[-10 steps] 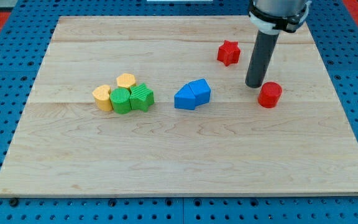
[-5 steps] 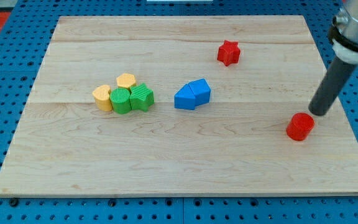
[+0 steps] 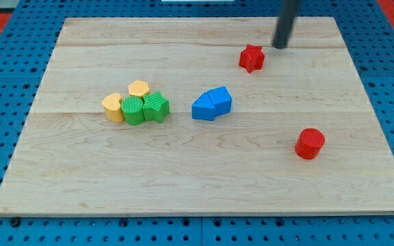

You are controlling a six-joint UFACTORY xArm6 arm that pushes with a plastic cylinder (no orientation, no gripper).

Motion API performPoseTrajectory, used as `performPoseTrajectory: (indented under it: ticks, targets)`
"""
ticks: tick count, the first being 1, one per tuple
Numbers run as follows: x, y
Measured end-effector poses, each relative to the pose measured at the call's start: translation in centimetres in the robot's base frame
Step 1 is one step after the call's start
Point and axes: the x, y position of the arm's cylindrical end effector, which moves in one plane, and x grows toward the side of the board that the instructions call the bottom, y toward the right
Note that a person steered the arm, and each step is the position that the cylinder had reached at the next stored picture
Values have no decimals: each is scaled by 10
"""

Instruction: Place the blue and red blocks diagonally to each other

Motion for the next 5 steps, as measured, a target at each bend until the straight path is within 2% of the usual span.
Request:
performPoseTrajectory:
  ticks: [1, 2, 3, 4, 5]
  targets:
    - [23, -53]
    - [69, -19]
    - [69, -10]
    - [118, -10]
    - [127, -4]
